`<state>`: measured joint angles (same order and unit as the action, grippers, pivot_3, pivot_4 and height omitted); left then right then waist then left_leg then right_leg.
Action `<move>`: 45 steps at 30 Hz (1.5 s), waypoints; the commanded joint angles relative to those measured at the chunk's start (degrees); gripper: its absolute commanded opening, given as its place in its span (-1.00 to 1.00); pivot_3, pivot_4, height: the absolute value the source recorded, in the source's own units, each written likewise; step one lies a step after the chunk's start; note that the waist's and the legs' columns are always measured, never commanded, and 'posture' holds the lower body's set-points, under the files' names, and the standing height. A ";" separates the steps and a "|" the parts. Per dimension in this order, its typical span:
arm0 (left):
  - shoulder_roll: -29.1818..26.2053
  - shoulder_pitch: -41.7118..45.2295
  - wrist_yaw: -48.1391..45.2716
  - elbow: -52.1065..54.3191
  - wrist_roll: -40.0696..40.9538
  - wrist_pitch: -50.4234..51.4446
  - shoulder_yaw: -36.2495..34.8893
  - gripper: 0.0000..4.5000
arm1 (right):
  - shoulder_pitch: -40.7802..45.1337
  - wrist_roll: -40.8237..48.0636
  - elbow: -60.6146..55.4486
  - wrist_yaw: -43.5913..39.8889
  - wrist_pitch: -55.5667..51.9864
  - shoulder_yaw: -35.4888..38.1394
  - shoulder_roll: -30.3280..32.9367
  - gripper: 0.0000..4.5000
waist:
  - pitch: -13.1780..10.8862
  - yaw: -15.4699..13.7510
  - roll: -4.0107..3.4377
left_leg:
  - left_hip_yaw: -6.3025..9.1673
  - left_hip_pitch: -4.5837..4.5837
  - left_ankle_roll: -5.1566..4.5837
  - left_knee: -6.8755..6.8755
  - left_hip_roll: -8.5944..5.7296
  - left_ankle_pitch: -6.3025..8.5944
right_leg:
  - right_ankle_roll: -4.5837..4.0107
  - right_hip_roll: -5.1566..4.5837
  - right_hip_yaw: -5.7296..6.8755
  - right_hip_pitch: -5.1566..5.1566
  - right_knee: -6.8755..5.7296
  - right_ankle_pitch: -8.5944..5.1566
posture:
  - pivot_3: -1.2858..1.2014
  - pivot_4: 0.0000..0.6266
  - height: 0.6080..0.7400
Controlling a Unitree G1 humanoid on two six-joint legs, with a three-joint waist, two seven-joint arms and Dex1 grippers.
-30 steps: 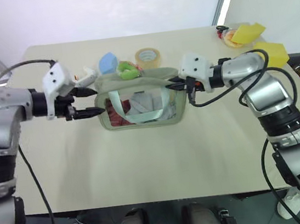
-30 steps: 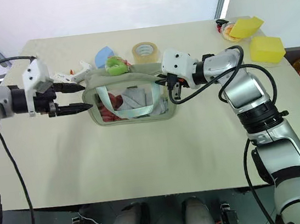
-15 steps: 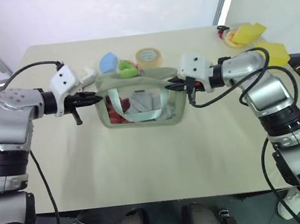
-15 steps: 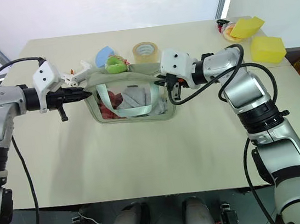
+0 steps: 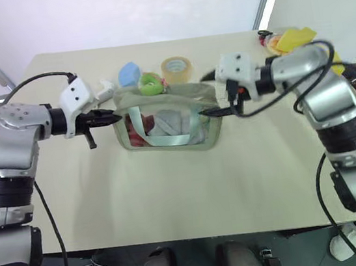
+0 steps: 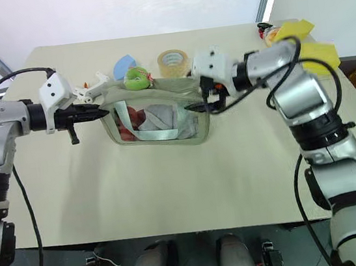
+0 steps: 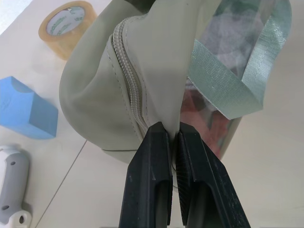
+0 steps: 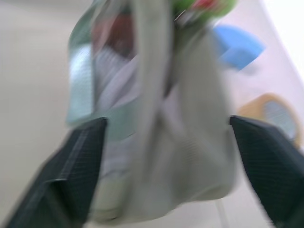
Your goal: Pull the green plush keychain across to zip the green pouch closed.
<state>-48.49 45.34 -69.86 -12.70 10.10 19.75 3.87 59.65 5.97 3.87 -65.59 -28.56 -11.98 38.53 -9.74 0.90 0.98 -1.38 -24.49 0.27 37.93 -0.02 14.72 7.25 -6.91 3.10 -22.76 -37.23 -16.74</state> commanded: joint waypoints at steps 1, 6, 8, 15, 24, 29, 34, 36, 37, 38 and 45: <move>-0.82 -0.03 -0.41 2.25 0.02 0.34 -0.15 -1.00 | 6.46 4.03 0.84 2.95 -2.77 4.09 -4.55 0.86 | 0.00 0.04 0.00 | 0.00 0.00 0.00 0.00 0.00 0.00 | 0.00 0.00 0.00 0.00 0.00 0.00 | 0.03 -0.52 1.00; -1.16 -0.94 -0.37 3.78 0.26 1.03 -0.31 -1.00 | 9.09 6.79 2.55 10.65 -8.44 4.99 -15.38 0.86 | 0.00 0.00 0.00 | 0.01 0.01 0.01 0.01 0.01 -0.01 | 0.00 0.00 0.01 0.02 -0.05 0.00 | 0.03 -0.52 1.00; -1.29 -0.96 -0.35 4.31 0.37 1.49 -0.42 -1.00 | 8.36 6.13 2.18 10.89 -8.98 2.79 -16.99 0.86 | 0.00 -0.16 0.01 | 0.00 -0.04 0.01 0.02 -0.01 -0.01 | 0.00 -0.01 0.02 0.02 -0.04 0.00 | 0.03 -0.52 1.00; -1.86 -1.49 -0.52 5.69 0.75 2.49 -0.59 -1.00 | 8.01 5.93 3.98 10.16 -11.86 -0.91 -17.63 0.86 | 0.00 0.11 0.00 | 0.01 -0.05 0.01 0.01 -0.06 -0.01 | 0.00 -0.02 0.02 -0.01 -0.05 0.00 | 0.03 -0.52 1.00; -1.89 -2.09 -0.55 7.03 1.39 3.31 -0.77 -1.00 | 6.93 2.07 6.28 10.29 -8.63 -4.91 -17.27 -0.48 | 0.00 0.10 0.00 | 0.01 -0.05 0.00 0.02 -0.06 0.00 | 0.00 -0.02 0.01 -0.01 -0.06 0.00 | 0.03 -0.52 1.00; -1.60 -1.81 -0.45 6.70 1.44 3.29 -0.66 -1.00 | 7.35 1.69 6.67 10.79 -8.55 -4.11 -16.86 -0.98 | 0.00 0.12 0.00 | 0.01 -0.05 0.01 0.01 -0.05 0.00 | 0.00 -0.02 0.01 -0.01 -0.07 0.00 | 0.03 -0.52 1.00; -1.39 -2.03 -0.26 6.87 1.67 3.38 -0.67 -1.00 | 8.20 4.59 2.60 9.84 -14.39 0.17 -12.51 -0.98 | 0.00 -0.17 0.00 | 0.02 -0.07 0.01 0.01 -0.05 0.00 | 0.00 -0.02 0.01 -0.01 -0.06 0.00 | 0.03 -0.52 1.00; -1.58 -2.39 -0.26 6.98 1.91 3.42 -0.77 -1.00 | 7.63 5.71 0.43 9.20 -16.97 1.82 -8.72 -0.98 | 0.00 -0.23 0.00 | 0.03 -0.08 0.01 0.03 -0.05 0.00 | 0.00 -0.02 0.01 0.00 -0.05 0.00 | 0.03 -0.52 1.00; -1.70 -2.64 -0.25 7.08 2.01 3.45 -0.87 -1.00 | 7.20 6.04 -0.53 9.12 -18.13 2.61 -6.68 -0.98 | 0.00 -0.23 0.00 | 0.03 -0.08 0.01 0.03 -0.06 0.00 | 0.00 -0.03 0.01 0.00 -0.04 0.00 | 0.03 -0.52 1.00; -1.86 -2.90 -0.21 7.18 2.14 3.56 -0.97 -1.00 | 6.82 6.51 -1.39 9.30 -19.41 3.42 -4.71 -0.98 | 0.00 -0.20 0.01 | 0.04 -0.08 0.00 0.03 -0.06 0.00 | 0.00 -0.03 0.01 0.00 -0.03 0.00 | 0.03 -0.52 1.00; -2.16 -2.10 0.53 5.33 2.84 2.83 0.14 -1.00 | 5.71 10.47 -3.56 15.73 -26.67 9.28 0.63 -0.98 | 0.00 0.27 0.00 | 0.04 -0.07 0.00 0.00 -0.03 0.00 | 0.00 -0.02 0.00 -0.06 -0.04 0.00 | 0.03 -0.52 1.00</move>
<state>-47.83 44.86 -69.60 -2.62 15.61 21.52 5.58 64.35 19.41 -0.96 -55.77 -53.64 -12.79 33.68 -9.74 1.17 0.98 -1.35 -24.57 0.27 37.92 -0.05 14.72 7.25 -6.93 3.10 -22.84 -37.28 -16.73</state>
